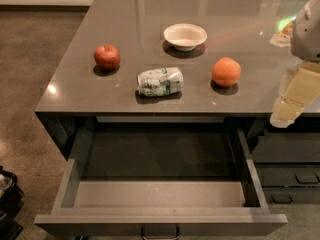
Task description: Place 7up can into top drawer
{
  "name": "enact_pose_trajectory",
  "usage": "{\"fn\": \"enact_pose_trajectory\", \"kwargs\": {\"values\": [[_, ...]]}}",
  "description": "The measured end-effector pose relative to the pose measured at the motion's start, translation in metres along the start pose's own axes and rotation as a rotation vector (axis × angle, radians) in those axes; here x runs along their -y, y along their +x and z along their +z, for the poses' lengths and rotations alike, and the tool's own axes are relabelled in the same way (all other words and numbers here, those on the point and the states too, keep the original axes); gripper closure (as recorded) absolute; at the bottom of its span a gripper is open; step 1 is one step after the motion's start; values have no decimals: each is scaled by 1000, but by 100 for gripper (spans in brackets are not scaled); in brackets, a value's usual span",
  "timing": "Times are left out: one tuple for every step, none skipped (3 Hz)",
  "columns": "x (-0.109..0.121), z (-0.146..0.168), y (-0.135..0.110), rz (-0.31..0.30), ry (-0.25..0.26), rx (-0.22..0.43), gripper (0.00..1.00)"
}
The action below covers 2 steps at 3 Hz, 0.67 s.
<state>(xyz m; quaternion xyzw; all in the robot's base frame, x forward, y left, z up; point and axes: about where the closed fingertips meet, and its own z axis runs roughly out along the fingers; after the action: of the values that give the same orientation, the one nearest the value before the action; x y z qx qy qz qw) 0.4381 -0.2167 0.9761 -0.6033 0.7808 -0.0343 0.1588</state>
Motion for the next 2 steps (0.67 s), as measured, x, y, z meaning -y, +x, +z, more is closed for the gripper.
{"fn": "enact_pose_trajectory", "kwargs": {"values": [[0, 0, 0, 0, 0, 0, 0], [4, 0, -6, -11, 9, 12, 0]]}}
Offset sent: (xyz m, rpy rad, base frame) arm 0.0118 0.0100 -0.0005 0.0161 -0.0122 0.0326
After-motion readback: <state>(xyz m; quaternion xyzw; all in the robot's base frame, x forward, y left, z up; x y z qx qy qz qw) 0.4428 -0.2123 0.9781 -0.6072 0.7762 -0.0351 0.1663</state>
